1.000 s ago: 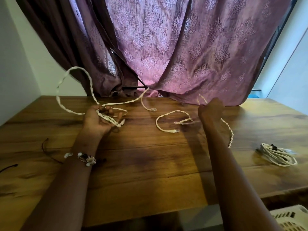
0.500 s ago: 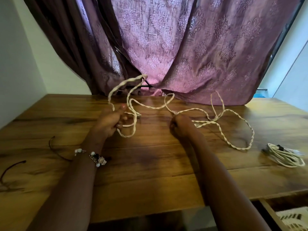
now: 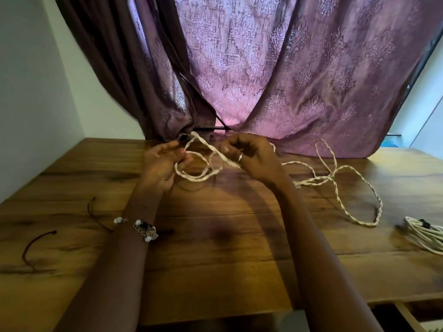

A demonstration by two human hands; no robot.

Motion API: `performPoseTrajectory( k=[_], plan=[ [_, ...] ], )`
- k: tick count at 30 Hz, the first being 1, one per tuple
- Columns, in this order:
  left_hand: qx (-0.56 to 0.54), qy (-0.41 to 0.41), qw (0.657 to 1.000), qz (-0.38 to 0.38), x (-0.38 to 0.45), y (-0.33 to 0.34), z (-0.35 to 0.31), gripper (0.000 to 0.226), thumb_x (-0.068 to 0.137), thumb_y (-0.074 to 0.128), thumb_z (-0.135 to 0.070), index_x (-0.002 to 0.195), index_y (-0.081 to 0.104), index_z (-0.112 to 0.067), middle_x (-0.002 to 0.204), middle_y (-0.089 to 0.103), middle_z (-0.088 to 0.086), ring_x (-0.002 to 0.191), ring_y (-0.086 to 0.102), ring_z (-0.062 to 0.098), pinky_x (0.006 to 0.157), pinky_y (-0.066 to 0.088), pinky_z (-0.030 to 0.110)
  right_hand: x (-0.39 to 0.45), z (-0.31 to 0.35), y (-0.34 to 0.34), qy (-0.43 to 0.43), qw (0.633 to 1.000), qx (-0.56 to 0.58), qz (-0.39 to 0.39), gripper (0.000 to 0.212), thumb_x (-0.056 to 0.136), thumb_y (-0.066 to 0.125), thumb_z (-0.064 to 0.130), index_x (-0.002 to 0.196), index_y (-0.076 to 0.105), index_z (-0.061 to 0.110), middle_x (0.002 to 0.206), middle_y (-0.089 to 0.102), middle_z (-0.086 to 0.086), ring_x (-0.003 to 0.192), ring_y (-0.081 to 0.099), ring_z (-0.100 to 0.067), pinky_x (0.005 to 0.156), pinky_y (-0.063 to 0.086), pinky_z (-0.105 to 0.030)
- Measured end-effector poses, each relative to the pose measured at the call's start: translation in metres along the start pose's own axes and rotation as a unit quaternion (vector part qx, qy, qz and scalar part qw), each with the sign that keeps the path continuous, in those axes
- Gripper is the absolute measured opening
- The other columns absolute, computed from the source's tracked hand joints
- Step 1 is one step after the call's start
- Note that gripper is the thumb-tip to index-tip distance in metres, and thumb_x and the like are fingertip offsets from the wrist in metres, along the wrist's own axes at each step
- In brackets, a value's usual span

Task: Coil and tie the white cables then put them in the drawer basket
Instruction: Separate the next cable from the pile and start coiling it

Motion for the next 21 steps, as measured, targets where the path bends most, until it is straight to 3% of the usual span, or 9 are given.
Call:
performPoseTrajectory(
  k=[3, 5, 8, 10, 12, 14, 17, 19, 21],
  plan=[
    [-0.054, 0.007, 0.998, -0.02, 0.005, -0.004, 0.0, 0.014, 0.085, 0.057, 0.015, 0.089, 0.057, 0.002, 0.083, 0.059, 0.015, 0.076, 0.065, 0.023, 0.054, 0.056, 0.023, -0.007, -0.013, 0.003, -0.025, 0.998, 0.009, 0.058, 0.034, 0.084, 0.067, 0.035, 0.104, 0.07, 0.008, 0.092, 0.073, -0.006, 0.083, 0.069, -0.016, 0.073, 0.054, -0.032],
    [-0.045, -0.003, 0.999, -0.001, 0.005, -0.002, 0.002, 0.012, 0.084, 0.057, 0.014, 0.092, 0.057, 0.005, 0.085, 0.06, 0.017, 0.08, 0.064, 0.025, 0.056, 0.057, 0.023, -0.008, -0.021, 0.003, -0.019, 0.995, -0.041, 0.085, 0.037, 0.078, 0.07, 0.045, 0.103, 0.072, 0.017, 0.093, 0.073, -0.009, 0.086, 0.069, -0.027, 0.075, 0.054, -0.038],
    [0.039, -0.029, 0.997, 0.067, -0.003, 0.006, 0.007, 0.01, 0.085, 0.056, 0.014, 0.091, 0.058, 0.007, 0.086, 0.062, 0.02, 0.065, 0.07, 0.022, 0.056, 0.057, 0.024, -0.008, -0.035, 0.008, 0.029, 0.99, -0.066, 0.122, 0.031, 0.083, 0.064, 0.05, 0.072, 0.074, 0.023, 0.075, 0.072, -0.007, 0.071, 0.066, -0.032, 0.068, 0.052, -0.042],
    [0.08, -0.05, 0.989, 0.118, -0.008, 0.009, 0.008, 0.009, 0.085, 0.056, 0.013, 0.092, 0.059, 0.008, 0.086, 0.063, 0.021, 0.06, 0.07, 0.021, 0.055, 0.059, 0.029, -0.012, -0.044, 0.011, 0.113, 0.99, -0.026, 0.081, 0.049, 0.09, 0.056, 0.047, 0.05, 0.06, 0.019, 0.055, 0.059, -0.002, 0.051, 0.055, -0.022, 0.057, 0.046, -0.032],
    [0.111, -0.073, 0.982, 0.134, -0.007, 0.007, 0.01, 0.008, 0.087, 0.059, 0.006, 0.094, 0.06, 0.008, 0.082, 0.064, 0.021, 0.058, 0.069, 0.023, 0.056, 0.06, 0.038, -0.012, -0.056, 0.008, 0.19, 0.978, -0.076, 0.049, 0.05, 0.093, 0.058, 0.034, 0.049, 0.058, 0.012, 0.05, 0.057, -0.006, 0.047, 0.052, -0.019, 0.055, 0.049, -0.03],
    [0.202, -0.033, 0.977, 0.056, 0.001, 0.001, 0.017, 0.018, 0.085, 0.068, -0.01, 0.093, 0.064, 0.007, 0.078, 0.067, 0.018, 0.057, 0.066, 0.026, 0.058, 0.059, 0.044, -0.013, -0.066, 0.005, 0.228, 0.954, -0.173, 0.089, 0.027, 0.089, 0.062, 0.015, 0.066, 0.068, 0.004, 0.061, 0.066, -0.008, 0.055, 0.061, -0.018, 0.063, 0.056, -0.036],
    [0.406, 0.107, 0.892, -0.166, 0.017, -0.014, 0.023, 0.034, 0.075, 0.077, -0.038, 0.088, 0.07, -0.008, 0.09, 0.072, 0.011, 0.083, 0.067, 0.028, 0.078, 0.056, 0.043, -0.017, -0.072, 0.005, 0.248, 0.938, -0.221, 0.102, 0.018, 0.083, 0.062, 0.011, 0.068, 0.067, 0.002, 0.055, 0.059, -0.001, 0.048, 0.05, -0.005, 0.053, 0.044, -0.023],
    [0.406, 0.076, 0.898, -0.151, 0.018, -0.02, 0.025, 0.035, 0.07, 0.079, -0.048, 0.079, 0.069, -0.015, 0.088, 0.072, 0.007, 0.082, 0.065, 0.025, 0.079, 0.054, 0.038, -0.019, -0.075, 0.006, 0.251, 0.938, -0.224, 0.08, 0.019, 0.081, 0.062, 0.013, 0.066, 0.065, 0.001, 0.059, 0.061, -0.01, 0.051, 0.048, -0.008, 0.051, 0.039, -0.023],
    [0.36, 0.003, 0.932, -0.044, 0.019, -0.019, 0.032, 0.03, 0.072, 0.078, -0.044, 0.07, 0.069, -0.016, 0.067, 0.067, 0.003, 0.06, 0.058, 0.018, 0.061, 0.048, 0.029, -0.02, -0.078, 0.005, 0.254, 0.94, -0.22, 0.052, 0.021, 0.081, 0.065, 0.016, 0.068, 0.065, 0.0, 0.068, 0.065, -0.017, 0.056, 0.051, -0.01, 0.053, 0.039, -0.025]
  ],
)
Point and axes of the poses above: each hand's wrist, its own x-axis towards the middle knuckle, its own y-axis out of the palm, z = x × y, the point moved 1 cm from there along x, towards the middle knuckle
